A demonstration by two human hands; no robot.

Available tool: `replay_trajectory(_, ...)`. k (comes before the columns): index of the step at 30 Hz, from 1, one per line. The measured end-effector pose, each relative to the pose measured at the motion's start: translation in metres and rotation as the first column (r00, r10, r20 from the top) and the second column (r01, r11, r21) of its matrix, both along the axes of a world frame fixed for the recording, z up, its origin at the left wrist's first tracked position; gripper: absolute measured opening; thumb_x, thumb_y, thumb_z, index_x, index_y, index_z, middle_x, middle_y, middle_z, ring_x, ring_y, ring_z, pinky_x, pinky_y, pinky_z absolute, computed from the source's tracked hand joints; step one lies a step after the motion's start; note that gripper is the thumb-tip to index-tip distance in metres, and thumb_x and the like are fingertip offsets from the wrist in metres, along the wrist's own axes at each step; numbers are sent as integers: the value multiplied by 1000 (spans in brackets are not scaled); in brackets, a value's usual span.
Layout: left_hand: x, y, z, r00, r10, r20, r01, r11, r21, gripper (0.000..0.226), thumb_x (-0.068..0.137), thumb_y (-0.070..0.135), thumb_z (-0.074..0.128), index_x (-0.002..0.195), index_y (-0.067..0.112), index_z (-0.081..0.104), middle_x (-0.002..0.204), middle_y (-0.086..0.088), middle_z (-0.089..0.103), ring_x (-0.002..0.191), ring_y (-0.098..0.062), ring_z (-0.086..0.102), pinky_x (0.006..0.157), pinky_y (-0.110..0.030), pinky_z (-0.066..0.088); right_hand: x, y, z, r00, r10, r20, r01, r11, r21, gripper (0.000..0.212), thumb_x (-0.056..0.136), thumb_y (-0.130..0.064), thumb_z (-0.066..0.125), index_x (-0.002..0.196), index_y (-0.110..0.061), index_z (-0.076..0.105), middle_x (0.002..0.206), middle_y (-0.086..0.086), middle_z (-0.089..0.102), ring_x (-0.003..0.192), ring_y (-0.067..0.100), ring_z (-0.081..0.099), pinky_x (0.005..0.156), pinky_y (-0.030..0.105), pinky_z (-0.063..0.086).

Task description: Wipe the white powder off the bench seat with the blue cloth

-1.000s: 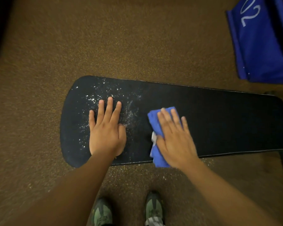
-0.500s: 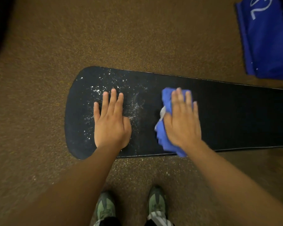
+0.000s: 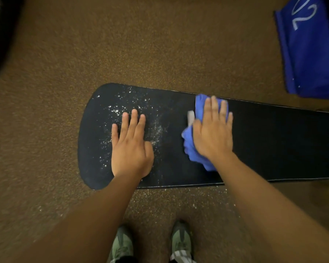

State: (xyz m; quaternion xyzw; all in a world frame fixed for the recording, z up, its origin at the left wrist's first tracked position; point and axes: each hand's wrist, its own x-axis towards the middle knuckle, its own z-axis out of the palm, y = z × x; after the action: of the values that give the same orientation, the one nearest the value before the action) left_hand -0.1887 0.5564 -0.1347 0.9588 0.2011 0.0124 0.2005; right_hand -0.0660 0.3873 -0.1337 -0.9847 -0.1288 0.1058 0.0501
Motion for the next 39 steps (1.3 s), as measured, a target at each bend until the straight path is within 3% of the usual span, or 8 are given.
replay_trajectory(3,0,1,-2,1000,0,6,0,1000,-4,68,83,27,24,150,15,28,162,-4,17,150,-21,4,121,-44,0,1,46,-3,999,-28,26,27,999,31,65,98,-34,27,153,-7,6,163,10,4,149,32,-4,119,53,2)
replay_trajectory(8,0,2,-3,1000,-6,30,6,1000,-18,68,82,27,26,149,14,31,161,-4,19,150,-22,7,120,-44,0,-77,1,4,912,410,-26,-410,912,23,65,95,-39,24,154,-12,12,163,5,9,149,27,2,118,55,13)
replay_trajectory(15,-1,1,-3,999,3,47,-1,999,-47,68,83,27,24,151,14,26,161,-3,17,150,-19,3,121,-44,-1,6,42,-4,999,-21,36,20,1000,19,64,97,-34,26,154,-9,7,163,9,5,149,30,-3,119,53,2)
replay_trajectory(21,-3,5,-2,987,41,153,-13,984,-178,74,78,24,25,150,9,28,159,-4,24,149,-17,10,121,-42,2,-93,18,4,903,428,-34,-427,904,32,66,95,-38,26,154,-13,12,163,6,9,150,26,1,118,55,12)
replay_trajectory(29,-3,6,1,979,79,189,-27,965,-263,75,77,27,28,150,11,28,158,-3,27,148,-16,13,121,-39,2,-7,63,-1,1000,0,9,0,1000,16,64,97,-33,21,153,-8,5,163,9,2,149,30,-5,119,53,1)
replay_trajectory(33,-8,18,13,946,204,251,-50,859,-510,71,79,18,37,149,10,29,156,-3,30,145,-11,23,120,-31,14,-72,79,-2,940,340,23,-340,940,26,65,95,-37,18,154,-9,11,163,9,10,149,31,4,118,55,9)
replay_trajectory(36,-18,45,15,979,-4,205,64,956,-286,68,85,18,40,151,13,25,159,1,20,148,-12,11,121,-34,11,-103,36,3,896,443,-37,-440,896,58,66,94,-37,28,154,-12,14,163,5,10,149,26,4,118,55,15)
replay_trajectory(39,-23,68,12,990,-131,57,134,990,-45,65,92,34,32,153,15,19,163,-2,11,150,-19,-3,121,-46,4,-89,-4,7,951,308,-37,-309,950,-32,67,91,-37,29,153,-12,18,162,6,13,149,27,9,115,58,21)
